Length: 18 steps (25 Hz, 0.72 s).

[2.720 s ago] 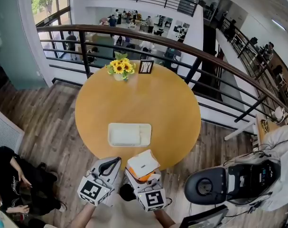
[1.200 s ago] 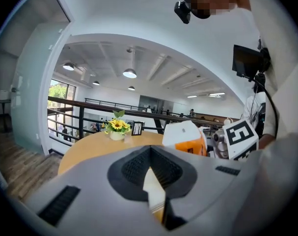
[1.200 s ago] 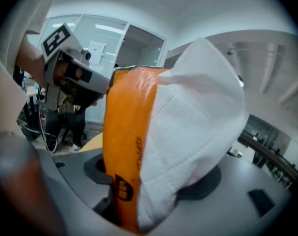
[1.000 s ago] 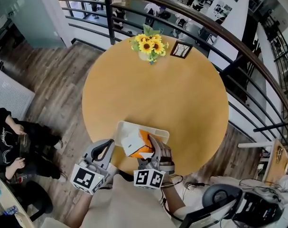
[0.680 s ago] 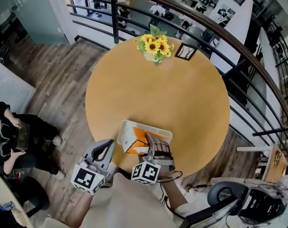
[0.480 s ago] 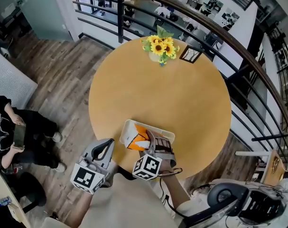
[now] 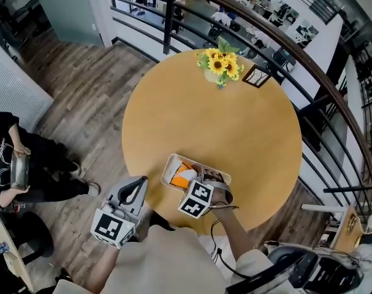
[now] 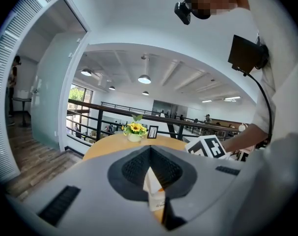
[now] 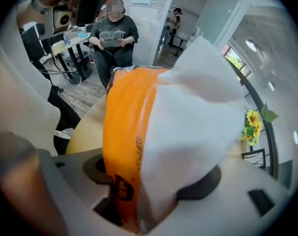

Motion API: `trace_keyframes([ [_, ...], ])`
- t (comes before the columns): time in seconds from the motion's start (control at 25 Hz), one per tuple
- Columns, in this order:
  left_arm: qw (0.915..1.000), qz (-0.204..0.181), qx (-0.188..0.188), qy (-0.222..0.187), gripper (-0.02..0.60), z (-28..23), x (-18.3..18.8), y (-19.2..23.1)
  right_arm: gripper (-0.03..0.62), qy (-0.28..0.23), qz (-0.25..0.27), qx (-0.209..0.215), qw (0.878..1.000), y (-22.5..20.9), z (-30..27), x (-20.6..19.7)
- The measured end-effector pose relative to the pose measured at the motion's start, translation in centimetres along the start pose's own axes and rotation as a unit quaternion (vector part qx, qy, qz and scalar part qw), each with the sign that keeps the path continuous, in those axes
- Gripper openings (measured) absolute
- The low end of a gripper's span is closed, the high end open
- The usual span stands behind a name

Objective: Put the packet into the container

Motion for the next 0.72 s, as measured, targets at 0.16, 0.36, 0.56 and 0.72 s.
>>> trace_keyframes([
  [0.16, 1.0, 0.001, 0.003, -0.002, 0.005, 0.1, 0.0, 0.1, 0.339, 0.013, -0.011, 0.05, 0.999, -0.3, -1.2, 0.0],
  [0.36, 1.0, 0.0, 0.008, -0.005, 0.005, 0.4, 0.2, 0.2, 0.339, 0.023, -0.021, 0.075, 0.997, -0.1, -2.8, -0.2],
  [0.56, 0.9999, 0.001, 0.014, -0.007, 0.006, 0.6, 0.3, 0.4, 0.339, 0.019, -0.021, 0.084, 0.996, -0.1, -2.9, -0.3],
  [0.72, 0.9999, 0.0, 0.013, -0.009, 0.005, 0.6, 0.6, 0.5, 0.341, 0.03, -0.021, 0.092, 0.995, -0.3, -2.9, -0.3],
])
Point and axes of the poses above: the fingertips, and each gripper's own axes: z backward along the fingers, y to its left, x out of its top, the point moved 4 cm from there along z, backward along the fingers, and after that the axes turned 6 degrees about -y, right-handed, at the moved point
